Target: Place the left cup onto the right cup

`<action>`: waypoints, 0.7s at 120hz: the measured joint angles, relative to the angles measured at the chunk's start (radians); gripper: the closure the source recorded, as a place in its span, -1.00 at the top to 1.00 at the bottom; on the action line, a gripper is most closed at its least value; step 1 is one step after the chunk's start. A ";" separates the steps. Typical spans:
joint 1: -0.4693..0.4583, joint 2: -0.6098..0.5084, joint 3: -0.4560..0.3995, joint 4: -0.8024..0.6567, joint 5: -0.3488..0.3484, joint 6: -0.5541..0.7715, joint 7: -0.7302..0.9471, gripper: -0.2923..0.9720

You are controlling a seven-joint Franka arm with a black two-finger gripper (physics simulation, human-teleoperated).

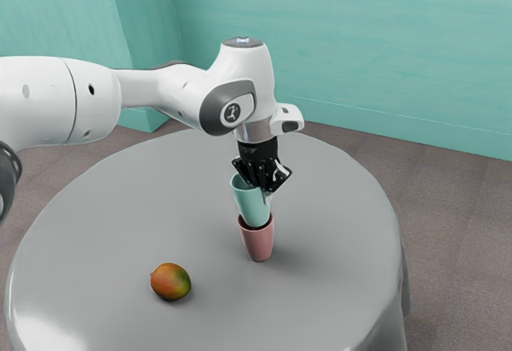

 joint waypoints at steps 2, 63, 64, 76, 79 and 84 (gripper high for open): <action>0.000 0.000 0.001 0.000 0.000 0.000 -0.001 -0.70; 0.000 0.012 0.003 0.000 -0.004 0.005 -0.016 -0.19; 0.000 0.012 0.003 0.000 -0.005 0.006 -0.017 -0.16; 0.000 0.013 0.003 0.000 -0.004 0.006 -0.020 0.10; 0.000 0.012 0.004 0.001 -0.004 0.006 -0.020 0.15; 0.000 0.011 0.004 0.002 -0.001 0.005 -0.022 0.22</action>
